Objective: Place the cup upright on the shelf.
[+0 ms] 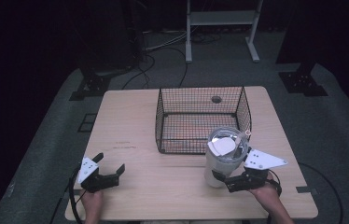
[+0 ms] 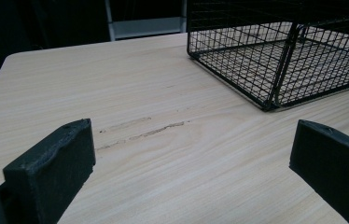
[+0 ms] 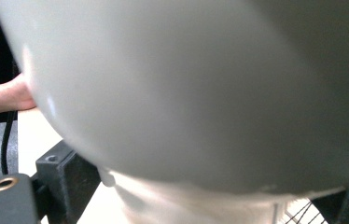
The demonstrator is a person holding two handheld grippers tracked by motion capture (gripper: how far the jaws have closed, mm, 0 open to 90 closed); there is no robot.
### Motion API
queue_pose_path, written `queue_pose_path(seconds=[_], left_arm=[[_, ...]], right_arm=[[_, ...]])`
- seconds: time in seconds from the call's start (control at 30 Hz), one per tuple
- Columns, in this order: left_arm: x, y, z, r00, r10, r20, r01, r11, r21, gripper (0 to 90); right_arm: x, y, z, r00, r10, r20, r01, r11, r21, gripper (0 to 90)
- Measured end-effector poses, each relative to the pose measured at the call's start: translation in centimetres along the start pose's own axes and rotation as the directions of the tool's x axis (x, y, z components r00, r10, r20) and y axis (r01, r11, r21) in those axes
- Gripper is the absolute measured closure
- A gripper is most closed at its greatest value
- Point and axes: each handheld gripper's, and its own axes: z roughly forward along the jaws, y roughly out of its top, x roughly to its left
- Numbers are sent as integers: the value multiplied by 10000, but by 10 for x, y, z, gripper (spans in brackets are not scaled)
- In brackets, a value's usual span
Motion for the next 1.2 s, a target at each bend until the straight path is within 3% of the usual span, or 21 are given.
queue_pose_path(seconds=[0.47, 1.0, 1.2], left_arm=[[0, 0, 0, 10000, -10, 5, 10, 10000, 9, 0], [0, 0, 0, 10000, 13, 17, -13, 10000, -1, 0], [0, 0, 0, 10000, 18, 25, -18, 10000, -12, 0]], right_arm=[[1, 34, 12, 9980, -605, -175, 607, 9980, 168, 89], [-4, 71, 32, 9962, -572, -655, 552, 9980, -322, 89], [-10, 82, 42, 9972, -587, -454, 572, 9978, -345, 89]])
